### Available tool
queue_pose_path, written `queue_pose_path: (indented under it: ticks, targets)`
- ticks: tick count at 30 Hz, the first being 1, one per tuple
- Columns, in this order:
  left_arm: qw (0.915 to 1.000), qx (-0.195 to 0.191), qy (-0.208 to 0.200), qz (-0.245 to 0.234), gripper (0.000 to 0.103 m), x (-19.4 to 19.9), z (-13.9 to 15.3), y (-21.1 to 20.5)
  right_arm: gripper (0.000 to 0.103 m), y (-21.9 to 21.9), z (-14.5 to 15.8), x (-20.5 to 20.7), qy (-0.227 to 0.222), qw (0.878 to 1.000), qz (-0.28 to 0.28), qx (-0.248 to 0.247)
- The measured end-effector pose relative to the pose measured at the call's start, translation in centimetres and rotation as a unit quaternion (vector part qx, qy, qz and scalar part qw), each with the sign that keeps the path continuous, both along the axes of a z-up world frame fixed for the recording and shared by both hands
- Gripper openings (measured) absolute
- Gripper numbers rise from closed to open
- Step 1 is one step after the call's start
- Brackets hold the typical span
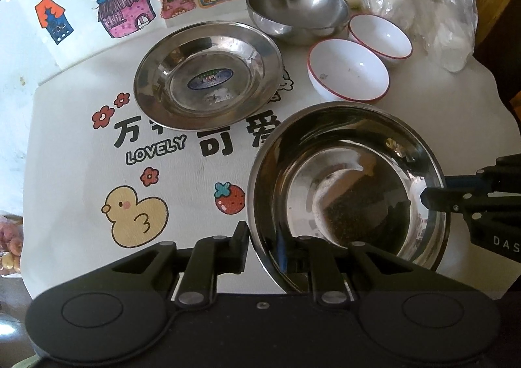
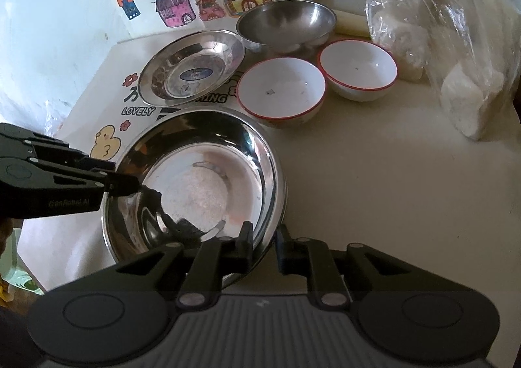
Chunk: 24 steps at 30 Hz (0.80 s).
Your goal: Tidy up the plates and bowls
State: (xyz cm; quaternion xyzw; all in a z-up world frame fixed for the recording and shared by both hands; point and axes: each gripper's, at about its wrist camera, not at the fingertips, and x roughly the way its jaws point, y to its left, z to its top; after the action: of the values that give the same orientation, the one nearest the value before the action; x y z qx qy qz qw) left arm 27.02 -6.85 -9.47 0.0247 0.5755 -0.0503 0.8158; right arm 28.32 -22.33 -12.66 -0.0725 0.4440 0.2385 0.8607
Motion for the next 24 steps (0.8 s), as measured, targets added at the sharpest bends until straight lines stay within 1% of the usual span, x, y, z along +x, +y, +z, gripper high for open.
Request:
queue_pose_path:
  ticks: [5, 7, 8, 10, 11, 12, 13, 14, 15, 16, 17, 18, 19, 20, 21, 24]
  targets:
    - [1.0, 0.0, 0.003, 0.006, 0.021, 0.1, -0.1, 0.2, 0.021, 0.2, -0.1, 0.0, -0.002, 1.0, 0.004, -0.004]
    - [0.9999, -0.004, 0.005, 0.012, 0.022, 0.2, -0.1, 0.4, 0.026, 0.3, -0.2, 0.0, -0.001, 1.0, 0.005, -0.003]
    - [0.9999, -0.006, 0.005, 0.014, 0.025, 0.2, -0.1, 0.4, 0.027, 0.3, -0.3, 0.1, 0.001, 1.0, 0.005, -0.002]
    - [0.9998, -0.007, 0.004, 0.02, 0.033, 0.2, 0.0, 0.6, 0.033, 0.4, -0.4, 0.1, 0.004, 1.0, 0.007, 0.001]
    - [0.9997, -0.008, 0.003, 0.024, 0.039, 0.2, 0.1, 0.7, 0.034, 0.4, -0.4, 0.1, 0.004, 1.0, 0.008, 0.003]
    - [0.9995, -0.009, 0.002, 0.029, 0.044, 0.2, 0.2, 0.9, 0.039, 0.4, -0.4, 0.1, 0.004, 1.0, 0.008, 0.004]
    - [0.9994, -0.011, 0.001, 0.034, 0.048, 0.2, 0.3, 1.1, 0.047, 0.4, -0.4, 0.2, 0.004, 1.0, 0.007, 0.006]
    - [0.999, -0.015, -0.001, 0.041, 0.056, 0.3, 0.4, 1.3, 0.05, 0.3, -0.3, 0.2, 0.004, 1.0, 0.006, 0.009]
    - [0.9987, -0.018, -0.003, 0.047, 0.064, 0.3, 0.6, 1.5, 0.056, 0.2, -0.3, 0.3, 0.004, 1.0, 0.005, 0.011]
    - [0.9983, -0.021, -0.005, 0.054, 0.068, 0.3, 0.7, 1.7, 0.062, 0.1, -0.2, 0.4, 0.004, 1.0, 0.003, 0.014]
    - [0.9979, -0.023, -0.007, 0.06, 0.074, 0.4, 0.8, 1.9, 0.066, 0.0, -0.2, 0.5, 0.003, 1.0, 0.001, 0.018]
    - [0.9973, -0.025, -0.008, 0.068, 0.082, 0.5, 0.8, 2.1, 0.072, -0.2, -0.1, 0.6, 0.002, 1.0, -0.001, 0.021]
    - [0.9967, -0.027, -0.009, 0.076, 0.086, 0.7, 0.9, 2.3, 0.08, -0.3, 0.0, 0.7, 0.002, 1.0, -0.004, 0.025]
    - [0.996, -0.031, -0.01, 0.084, 0.091, 0.8, 1.0, 2.4, 0.084, -0.5, 0.0, 0.8, 0.001, 1.0, -0.006, 0.029]
    - [0.9951, -0.035, -0.011, 0.091, 0.095, 1.0, 1.1, 2.6, 0.092, -0.8, 0.1, 1.0, 0.001, 0.999, -0.009, 0.034]
    - [0.9924, -0.045, -0.017, 0.114, 0.102, 1.6, 1.4, 3.1, 0.103, -1.4, 0.2, 1.2, -0.001, 0.999, -0.019, 0.048]
